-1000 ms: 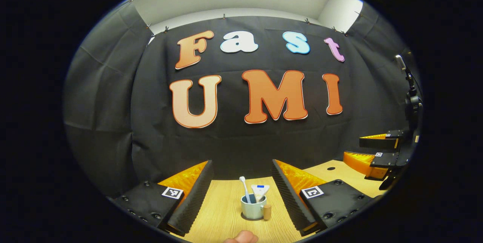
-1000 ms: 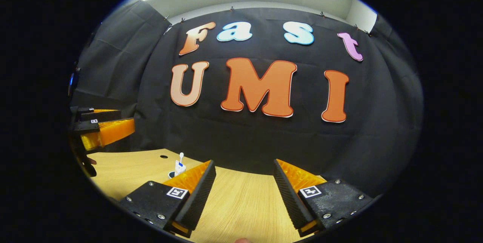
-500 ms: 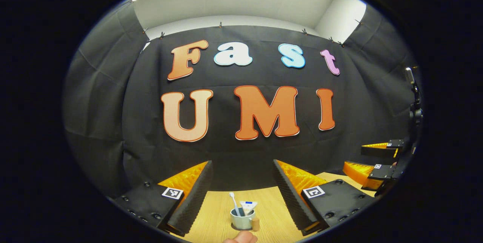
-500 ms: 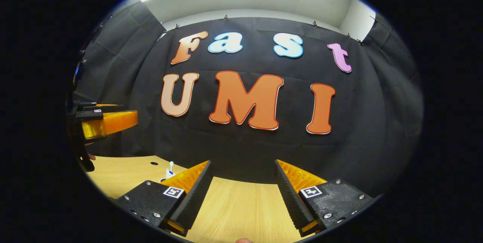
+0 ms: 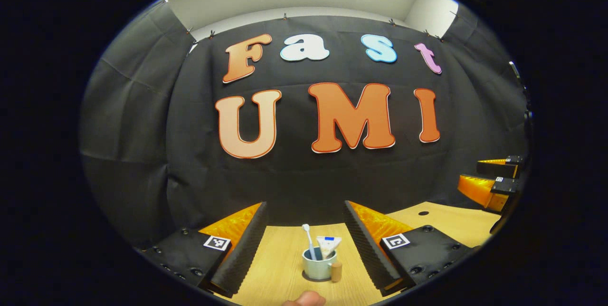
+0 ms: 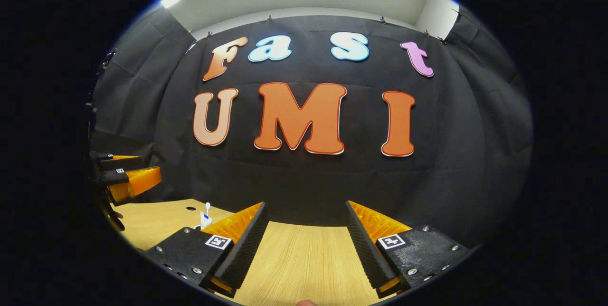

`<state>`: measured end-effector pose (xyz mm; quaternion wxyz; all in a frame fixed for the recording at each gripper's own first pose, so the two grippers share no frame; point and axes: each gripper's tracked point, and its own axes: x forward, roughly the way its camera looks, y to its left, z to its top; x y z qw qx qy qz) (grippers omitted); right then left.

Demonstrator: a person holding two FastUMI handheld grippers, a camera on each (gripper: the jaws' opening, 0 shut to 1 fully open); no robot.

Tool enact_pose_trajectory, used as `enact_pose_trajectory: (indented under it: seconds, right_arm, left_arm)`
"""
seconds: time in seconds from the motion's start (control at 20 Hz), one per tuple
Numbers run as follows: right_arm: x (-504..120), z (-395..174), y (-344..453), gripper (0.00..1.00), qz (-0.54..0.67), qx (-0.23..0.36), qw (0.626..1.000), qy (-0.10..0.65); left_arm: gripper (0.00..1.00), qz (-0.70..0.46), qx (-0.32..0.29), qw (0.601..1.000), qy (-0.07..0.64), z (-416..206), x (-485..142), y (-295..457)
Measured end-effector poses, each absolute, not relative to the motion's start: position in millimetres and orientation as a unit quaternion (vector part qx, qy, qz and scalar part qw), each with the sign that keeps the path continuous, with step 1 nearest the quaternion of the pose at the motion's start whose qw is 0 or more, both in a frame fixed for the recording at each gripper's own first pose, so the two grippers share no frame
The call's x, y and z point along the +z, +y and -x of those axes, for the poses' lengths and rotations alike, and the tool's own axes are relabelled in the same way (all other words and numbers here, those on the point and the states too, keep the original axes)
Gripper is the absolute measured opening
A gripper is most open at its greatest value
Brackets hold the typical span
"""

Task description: Put the toothbrush and toothpaste on the desktop into the cup, then pick up the cup and place it on the coaster on the desktop.

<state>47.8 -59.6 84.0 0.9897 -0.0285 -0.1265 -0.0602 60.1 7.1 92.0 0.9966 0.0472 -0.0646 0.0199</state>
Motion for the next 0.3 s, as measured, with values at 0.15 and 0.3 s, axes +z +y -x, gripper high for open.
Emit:
enact_pose_trajectory:
  seconds: [0.15,0.3]
  right_arm:
    - [77.2,-61.6,-44.7,0.96,0.031,-0.047,0.991,-0.121]
    - [69.8,-72.4,-32.0,0.96,0.048,-0.033,0.991,-0.118]
  left_arm:
    - [1.0,-0.028,0.021,0.998,-0.053,-69.1,78.7,14.2]
    - [1.0,-0.02,0.019,0.998,-0.048,-76.7,72.2,20.6]
